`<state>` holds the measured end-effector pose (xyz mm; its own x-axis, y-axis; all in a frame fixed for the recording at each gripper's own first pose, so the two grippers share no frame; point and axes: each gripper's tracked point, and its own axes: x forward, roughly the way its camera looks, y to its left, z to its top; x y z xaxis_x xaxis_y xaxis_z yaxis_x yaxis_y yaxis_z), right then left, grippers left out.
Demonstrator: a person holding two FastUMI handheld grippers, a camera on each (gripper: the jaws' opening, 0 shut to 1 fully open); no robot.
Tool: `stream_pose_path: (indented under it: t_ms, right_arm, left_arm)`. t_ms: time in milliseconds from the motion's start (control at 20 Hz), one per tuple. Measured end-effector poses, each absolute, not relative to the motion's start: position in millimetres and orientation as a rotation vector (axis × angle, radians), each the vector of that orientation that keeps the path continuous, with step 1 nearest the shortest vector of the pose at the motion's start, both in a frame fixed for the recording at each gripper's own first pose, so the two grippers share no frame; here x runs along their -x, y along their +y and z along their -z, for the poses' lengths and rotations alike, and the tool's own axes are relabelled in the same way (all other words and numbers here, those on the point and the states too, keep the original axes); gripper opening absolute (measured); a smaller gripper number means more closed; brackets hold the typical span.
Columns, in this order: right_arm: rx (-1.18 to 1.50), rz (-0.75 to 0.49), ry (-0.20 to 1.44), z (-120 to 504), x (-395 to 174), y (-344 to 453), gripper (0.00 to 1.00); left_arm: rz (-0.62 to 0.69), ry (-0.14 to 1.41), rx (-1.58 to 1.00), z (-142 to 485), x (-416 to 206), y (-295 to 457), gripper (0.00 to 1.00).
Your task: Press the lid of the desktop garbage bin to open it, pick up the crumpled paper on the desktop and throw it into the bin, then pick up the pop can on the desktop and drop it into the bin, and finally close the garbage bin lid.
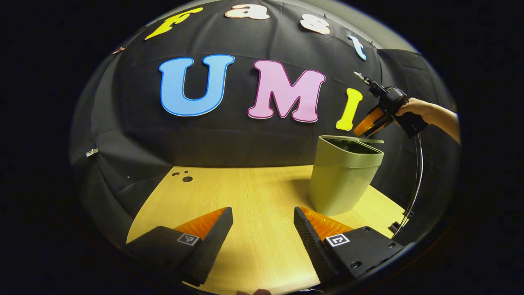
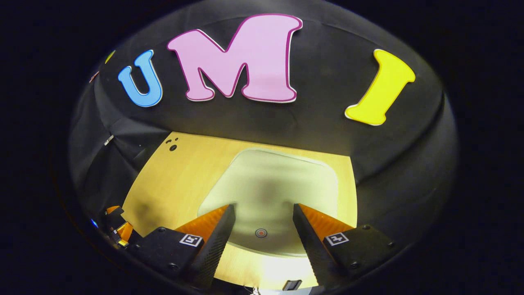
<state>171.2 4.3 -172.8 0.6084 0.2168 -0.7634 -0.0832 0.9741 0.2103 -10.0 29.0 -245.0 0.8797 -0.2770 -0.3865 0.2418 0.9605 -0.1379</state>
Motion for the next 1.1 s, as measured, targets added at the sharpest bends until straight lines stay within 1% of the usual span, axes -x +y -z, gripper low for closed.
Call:
stream_pose_path:
  t_ms: [500,850,1050,1100]
  right_arm:
    - [-0.136,-0.204,0.987,197.4,-167.4,10.6,0.93]
    - [-0.121,-0.218,1.030,201.6,-168.8,10.2,0.93]
    - [-0.095,-0.254,1.075,207.3,-162.3,14.4,0.94]
    - [-0.085,-0.255,1.062,205.5,-165.6,13.5,0.94]
  left_arm:
    - [0.279,0.414,0.088,246.0,-1.5,26.9,0.96]
    - [0.277,0.419,0.087,248.1,-8.6,31.2,0.96]
    - [0.276,0.424,0.105,249.9,-11.8,32.2,0.96]
    - [0.279,0.422,0.106,248.5,-12.5,31.2,0.96]
